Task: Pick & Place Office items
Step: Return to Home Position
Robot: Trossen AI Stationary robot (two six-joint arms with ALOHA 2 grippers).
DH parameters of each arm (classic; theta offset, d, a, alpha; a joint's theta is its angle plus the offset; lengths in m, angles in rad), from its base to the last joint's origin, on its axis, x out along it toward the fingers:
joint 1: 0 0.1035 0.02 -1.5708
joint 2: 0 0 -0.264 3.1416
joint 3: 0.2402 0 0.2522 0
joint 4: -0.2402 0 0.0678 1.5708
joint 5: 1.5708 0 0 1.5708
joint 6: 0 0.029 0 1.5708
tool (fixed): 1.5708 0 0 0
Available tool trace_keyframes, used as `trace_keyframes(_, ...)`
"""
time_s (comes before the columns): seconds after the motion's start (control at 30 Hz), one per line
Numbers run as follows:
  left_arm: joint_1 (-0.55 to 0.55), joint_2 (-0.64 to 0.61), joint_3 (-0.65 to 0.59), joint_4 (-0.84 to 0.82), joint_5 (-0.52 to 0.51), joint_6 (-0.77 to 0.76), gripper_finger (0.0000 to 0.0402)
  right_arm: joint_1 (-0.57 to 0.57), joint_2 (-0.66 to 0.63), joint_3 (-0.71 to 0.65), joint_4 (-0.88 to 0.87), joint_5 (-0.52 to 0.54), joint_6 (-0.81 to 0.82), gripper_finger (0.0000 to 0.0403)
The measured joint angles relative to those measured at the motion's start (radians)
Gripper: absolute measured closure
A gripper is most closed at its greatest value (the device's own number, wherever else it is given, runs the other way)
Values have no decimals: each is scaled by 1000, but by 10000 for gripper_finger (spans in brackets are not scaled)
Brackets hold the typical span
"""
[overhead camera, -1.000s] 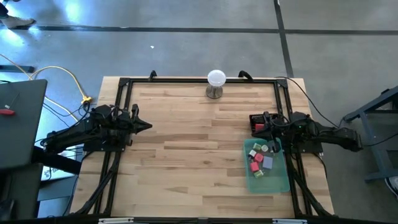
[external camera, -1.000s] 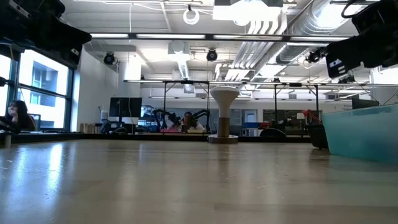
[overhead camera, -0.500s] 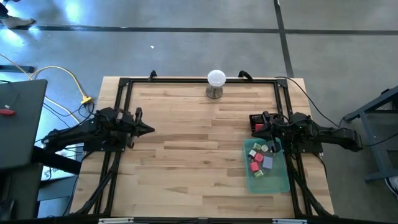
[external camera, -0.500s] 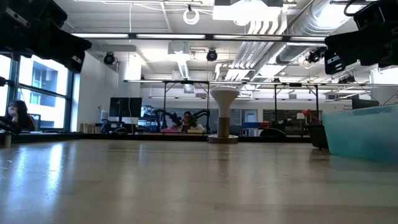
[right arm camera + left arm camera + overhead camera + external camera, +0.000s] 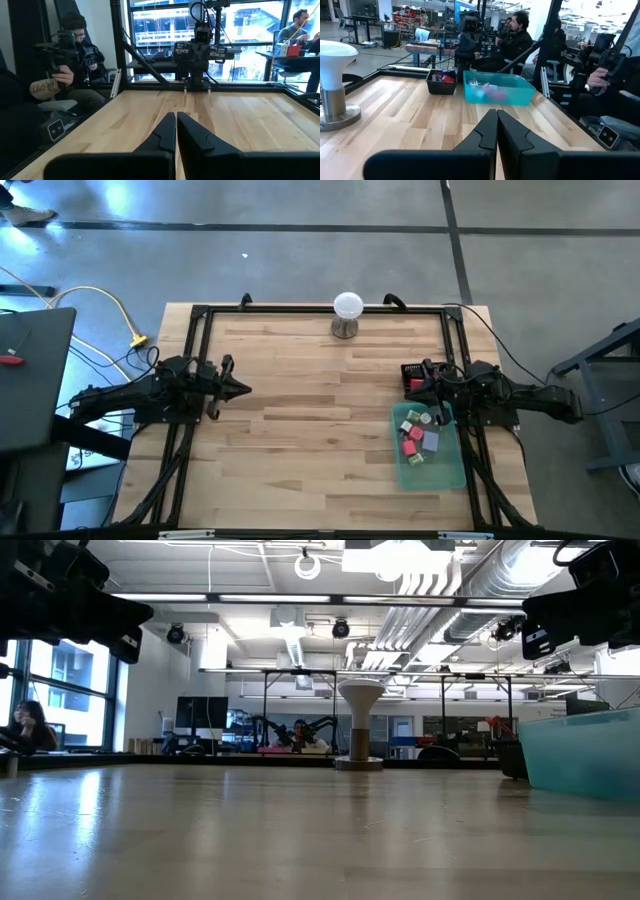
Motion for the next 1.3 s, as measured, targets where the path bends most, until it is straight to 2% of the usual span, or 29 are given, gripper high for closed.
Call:
trace_keyframes(0.13,0,0,0,-4,-12,31,401,0,0,0,0,0,-8,400)
trace_keyframes(0.37,0,8,-1,-35,-123,65,401,0,0,0,-1,0,-10,400)
trace_keyframes(0.7,0,78,-3,-36,-126,130,401,0,7,-1,-1,0,-11,400)
trace_keyframes(0.83,0,78,-4,-23,-120,125,401,0,7,-1,0,0,-11,400)
trace_keyframes(1.03,0,78,-5,4,-52,130,401,0,7,-1,1,0,1,400)
trace_keyframes(1.3,0,78,-5,5,-57,102,401,0,12,-1,2,0,15,400)
